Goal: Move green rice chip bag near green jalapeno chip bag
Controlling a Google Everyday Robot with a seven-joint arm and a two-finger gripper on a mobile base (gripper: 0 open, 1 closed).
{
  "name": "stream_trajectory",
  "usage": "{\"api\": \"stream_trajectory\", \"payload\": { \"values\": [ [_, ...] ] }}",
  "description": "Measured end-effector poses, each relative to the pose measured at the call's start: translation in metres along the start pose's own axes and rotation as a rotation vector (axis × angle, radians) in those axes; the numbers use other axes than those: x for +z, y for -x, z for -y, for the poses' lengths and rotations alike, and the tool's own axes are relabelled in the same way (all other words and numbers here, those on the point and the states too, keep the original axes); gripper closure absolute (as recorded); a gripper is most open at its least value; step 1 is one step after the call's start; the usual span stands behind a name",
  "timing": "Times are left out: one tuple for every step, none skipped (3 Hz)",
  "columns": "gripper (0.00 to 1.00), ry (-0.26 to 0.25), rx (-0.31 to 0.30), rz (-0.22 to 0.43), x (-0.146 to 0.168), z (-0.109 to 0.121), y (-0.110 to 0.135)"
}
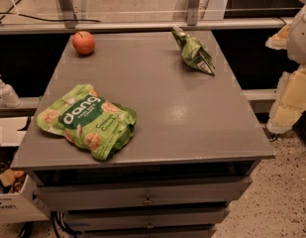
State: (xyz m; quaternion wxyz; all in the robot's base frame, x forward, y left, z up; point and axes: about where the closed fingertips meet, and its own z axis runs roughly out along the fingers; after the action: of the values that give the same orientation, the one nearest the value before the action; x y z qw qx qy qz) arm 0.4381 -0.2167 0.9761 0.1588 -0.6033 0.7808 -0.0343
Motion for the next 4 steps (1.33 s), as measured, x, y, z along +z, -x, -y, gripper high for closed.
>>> {"api": "stream_trajectory", "payload": {
  "values": [
    [0.00,0.000,0.000,0.000,0.000,0.000,0.000],
    [0.00,-0.001,-0.015,0.041,0.002,-0.008,0.009],
    [0.00,0.018,-0.004,0.154,0.019,-0.025,0.031],
    [0.00,0.056,0.013,0.310,0.047,-0.042,0.062]
  ]
}}
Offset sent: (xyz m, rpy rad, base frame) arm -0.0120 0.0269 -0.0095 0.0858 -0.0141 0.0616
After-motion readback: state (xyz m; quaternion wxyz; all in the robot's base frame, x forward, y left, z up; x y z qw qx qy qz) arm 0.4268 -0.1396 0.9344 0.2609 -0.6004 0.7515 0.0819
